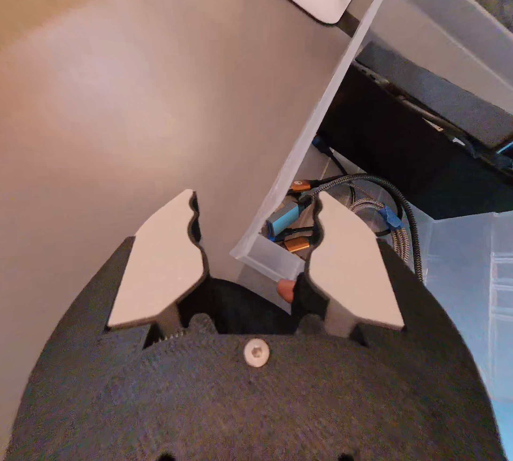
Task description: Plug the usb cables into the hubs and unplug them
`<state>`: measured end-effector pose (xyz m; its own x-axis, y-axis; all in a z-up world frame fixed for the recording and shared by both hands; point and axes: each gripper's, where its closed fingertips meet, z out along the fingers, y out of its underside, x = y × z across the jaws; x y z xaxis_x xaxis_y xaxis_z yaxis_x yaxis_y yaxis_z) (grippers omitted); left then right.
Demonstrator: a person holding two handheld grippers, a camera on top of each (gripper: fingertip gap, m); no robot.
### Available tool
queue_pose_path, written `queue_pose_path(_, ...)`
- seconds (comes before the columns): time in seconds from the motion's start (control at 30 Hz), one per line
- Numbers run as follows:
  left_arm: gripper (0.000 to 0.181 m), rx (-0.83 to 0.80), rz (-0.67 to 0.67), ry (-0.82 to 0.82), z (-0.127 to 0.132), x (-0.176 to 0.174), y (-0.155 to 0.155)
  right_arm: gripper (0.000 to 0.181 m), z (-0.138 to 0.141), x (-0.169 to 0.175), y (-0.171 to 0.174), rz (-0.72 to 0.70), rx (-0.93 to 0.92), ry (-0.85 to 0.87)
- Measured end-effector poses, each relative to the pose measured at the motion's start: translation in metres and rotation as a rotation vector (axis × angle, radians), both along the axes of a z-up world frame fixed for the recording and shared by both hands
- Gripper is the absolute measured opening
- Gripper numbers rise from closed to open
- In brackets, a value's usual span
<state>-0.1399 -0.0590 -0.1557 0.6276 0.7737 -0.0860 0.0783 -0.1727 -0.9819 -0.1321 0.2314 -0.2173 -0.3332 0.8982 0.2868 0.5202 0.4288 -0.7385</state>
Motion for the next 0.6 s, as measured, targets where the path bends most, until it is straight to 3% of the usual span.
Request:
queue_pose_path(0.1, 0.063, -0.137, 0.08, -0.009, -0.019, -0.014, 0.0, 0.033, -0.01, -0.002, 0.002, 0.006, 0.083, -0.057)
queue_pose_path(0.17, 0.038, -0.202, 0.176, 0.012, -0.023, -0.024, -0.011, 0.019, -0.01, -0.005, 0.008, -0.002, 0.194, -0.049)
queue_pose_path(0.2, 0.019, -0.231, 0.226, 0.023, -0.024, -0.028, -0.019, 0.019, -0.01, -0.006, 0.008, 0.011, 0.243, -0.053)
queue_pose_path(0.23, 0.012, -0.241, 0.234, 0.025, -0.025, -0.028, -0.022, 0.019, -0.009, -0.007, 0.006, 0.024, 0.282, -0.062)
queue_pose_path(0.4, 0.005, -0.186, 0.361, 0.02, -0.023, -0.027, -0.044, 0.02, -0.009, -0.009, -0.01, 0.067, 0.373, -0.09)
queue_pose_path(0.6, 0.003, -0.144, 0.382, 0.005, -0.024, -0.026, -0.052, 0.02, -0.009, -0.01, -0.056, 0.165, 0.37, -0.07)
